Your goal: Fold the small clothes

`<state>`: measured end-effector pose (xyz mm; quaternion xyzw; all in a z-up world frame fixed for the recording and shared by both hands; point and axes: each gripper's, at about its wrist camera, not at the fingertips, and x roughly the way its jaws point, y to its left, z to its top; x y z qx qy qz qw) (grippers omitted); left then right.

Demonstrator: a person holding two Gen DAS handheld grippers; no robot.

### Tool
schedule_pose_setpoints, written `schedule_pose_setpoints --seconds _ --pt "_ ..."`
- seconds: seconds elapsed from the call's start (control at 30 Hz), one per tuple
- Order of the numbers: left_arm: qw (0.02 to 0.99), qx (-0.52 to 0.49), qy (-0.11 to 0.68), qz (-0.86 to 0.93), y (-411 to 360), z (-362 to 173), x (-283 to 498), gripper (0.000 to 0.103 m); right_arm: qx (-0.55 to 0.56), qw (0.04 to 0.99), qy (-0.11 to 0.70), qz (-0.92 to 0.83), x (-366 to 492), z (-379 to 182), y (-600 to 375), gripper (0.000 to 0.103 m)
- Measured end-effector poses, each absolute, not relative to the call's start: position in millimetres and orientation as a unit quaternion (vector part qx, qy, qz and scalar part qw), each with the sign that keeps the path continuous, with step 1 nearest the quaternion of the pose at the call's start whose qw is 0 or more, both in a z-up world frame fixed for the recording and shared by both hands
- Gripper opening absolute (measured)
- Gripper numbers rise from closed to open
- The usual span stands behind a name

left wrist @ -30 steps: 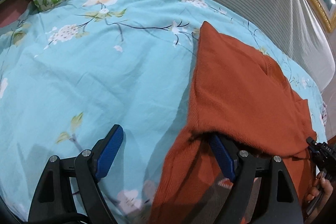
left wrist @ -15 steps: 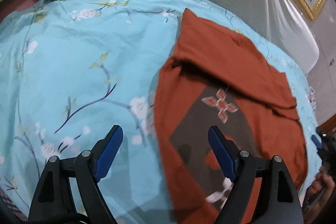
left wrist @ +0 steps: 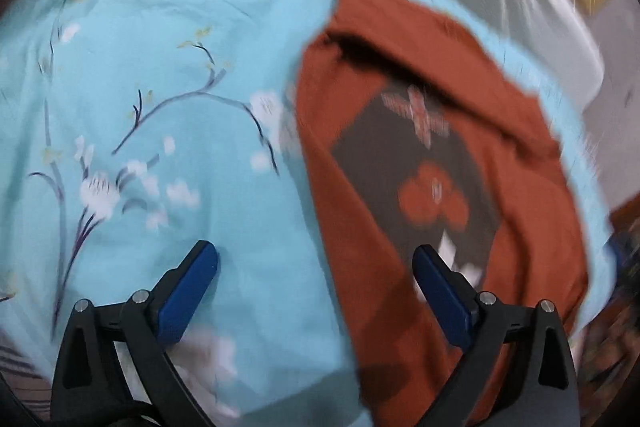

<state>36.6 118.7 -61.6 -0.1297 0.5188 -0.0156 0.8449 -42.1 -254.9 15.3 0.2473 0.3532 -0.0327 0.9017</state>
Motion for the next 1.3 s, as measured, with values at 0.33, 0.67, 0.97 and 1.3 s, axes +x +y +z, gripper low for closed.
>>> schedule_pose_setpoints --seconds 0.33,0.67,0.97,1.3 --pt "0.815 -0.173 0.547 -0.075 62 -60 -10 0.098 0.192 0.889 0.414 -0.026 -88 -1 -220 0.063" --pt "0.82 -0.095 0.563 -0.047 32 -73 -6 0.098 0.131 0.859 0.493 -0.045 -74 -47 -177 0.063" --pt "0.83 -0.071 0.547 -0.087 60 -68 -33 0.054 0.143 0.859 0.491 -0.042 -102 -45 -221 0.016" --pt "0.795 -0.191 0.563 -0.12 114 -65 -43 0.071 0.275 0.839 0.47 -0.011 -126 -48 -264 0.018"
